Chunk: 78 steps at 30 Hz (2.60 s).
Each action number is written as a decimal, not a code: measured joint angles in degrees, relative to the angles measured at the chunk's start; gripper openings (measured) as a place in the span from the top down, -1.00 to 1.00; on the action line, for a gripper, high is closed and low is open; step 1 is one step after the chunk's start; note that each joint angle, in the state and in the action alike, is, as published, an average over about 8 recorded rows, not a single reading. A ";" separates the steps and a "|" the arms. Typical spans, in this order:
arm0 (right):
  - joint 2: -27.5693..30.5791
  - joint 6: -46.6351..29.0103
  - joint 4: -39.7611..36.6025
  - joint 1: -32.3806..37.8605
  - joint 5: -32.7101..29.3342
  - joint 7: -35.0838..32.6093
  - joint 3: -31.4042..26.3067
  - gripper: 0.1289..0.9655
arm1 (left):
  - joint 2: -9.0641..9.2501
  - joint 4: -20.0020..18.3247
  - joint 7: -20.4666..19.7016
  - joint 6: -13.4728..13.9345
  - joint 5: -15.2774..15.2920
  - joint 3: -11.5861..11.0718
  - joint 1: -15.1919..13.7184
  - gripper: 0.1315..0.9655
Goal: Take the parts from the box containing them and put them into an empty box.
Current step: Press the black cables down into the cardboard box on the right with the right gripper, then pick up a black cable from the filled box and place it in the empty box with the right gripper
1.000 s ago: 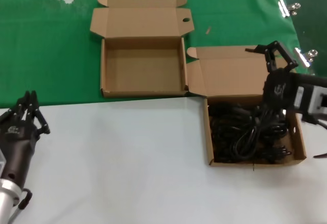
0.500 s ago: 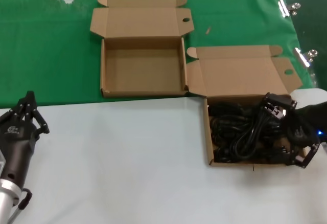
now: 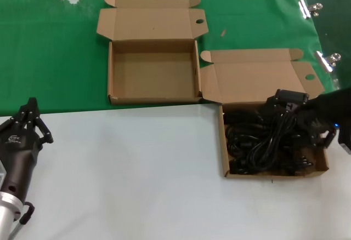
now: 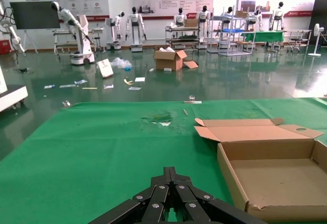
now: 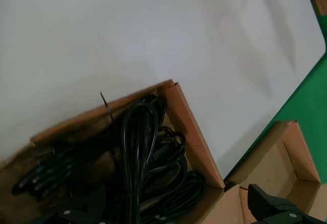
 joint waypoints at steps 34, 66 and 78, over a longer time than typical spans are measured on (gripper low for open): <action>-7.85 1.78 -20.24 4.46 -2.47 -13.03 2.30 -0.36 | 0.00 0.00 0.00 0.00 0.00 0.00 0.00 0.98; -5.37 0.61 -15.64 1.92 -1.24 -5.97 4.91 0.86 | 0.00 0.00 0.00 0.00 0.00 0.00 0.00 0.98; -2.26 -0.39 -2.09 -0.95 0.40 19.26 6.37 0.88 | 0.00 0.00 0.00 0.00 0.00 0.00 0.00 0.98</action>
